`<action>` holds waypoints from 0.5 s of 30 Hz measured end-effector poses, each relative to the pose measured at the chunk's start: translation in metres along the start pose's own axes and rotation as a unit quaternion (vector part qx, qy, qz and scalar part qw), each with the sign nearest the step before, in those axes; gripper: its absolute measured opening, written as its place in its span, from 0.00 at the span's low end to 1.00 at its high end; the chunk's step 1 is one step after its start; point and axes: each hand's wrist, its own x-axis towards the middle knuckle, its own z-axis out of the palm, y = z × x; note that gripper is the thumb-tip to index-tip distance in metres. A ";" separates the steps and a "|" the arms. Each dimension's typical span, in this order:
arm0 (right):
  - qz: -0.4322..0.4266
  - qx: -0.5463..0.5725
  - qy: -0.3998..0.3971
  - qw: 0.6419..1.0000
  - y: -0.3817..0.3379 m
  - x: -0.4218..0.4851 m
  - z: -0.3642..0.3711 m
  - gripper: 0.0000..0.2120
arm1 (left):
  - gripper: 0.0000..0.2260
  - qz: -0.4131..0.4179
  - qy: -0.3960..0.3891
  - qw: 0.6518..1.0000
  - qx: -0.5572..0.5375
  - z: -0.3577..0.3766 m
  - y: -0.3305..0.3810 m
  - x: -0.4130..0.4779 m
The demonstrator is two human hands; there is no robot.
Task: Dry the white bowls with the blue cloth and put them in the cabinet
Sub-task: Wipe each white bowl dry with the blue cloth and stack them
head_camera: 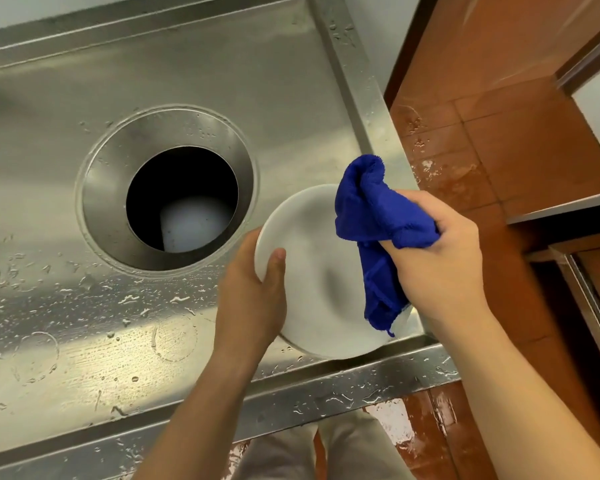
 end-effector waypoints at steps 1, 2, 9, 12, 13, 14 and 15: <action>-0.001 0.001 -0.002 1.000 0.000 0.000 0.001 0.19 | 0.11 0.002 0.008 1.000 0.019 0.000 -0.001 -0.002; 0.000 0.003 -0.006 1.000 -0.001 0.002 0.002 0.19 | 0.11 0.002 0.017 0.999 0.034 0.001 -0.001 -0.004; 0.000 0.003 -0.023 1.000 -0.002 0.004 0.007 0.18 | 0.11 0.044 0.028 0.991 0.119 0.003 0.013 -0.007; 0.001 0.010 -0.028 1.000 -0.002 0.004 0.009 0.17 | 0.12 0.053 0.028 0.986 0.153 0.000 0.014 -0.005; 0.001 0.013 -0.028 1.000 -0.002 0.003 0.010 0.17 | 0.12 0.055 0.030 0.984 0.165 -0.001 0.013 -0.004; 0.000 0.017 -0.030 0.999 -0.002 0.004 0.010 0.16 | 0.14 0.057 0.034 0.983 0.173 -0.001 0.012 -0.004; 0.000 0.019 -0.031 0.999 -0.002 0.003 0.011 0.16 | 0.16 0.060 0.036 0.982 0.178 -0.001 0.011 -0.004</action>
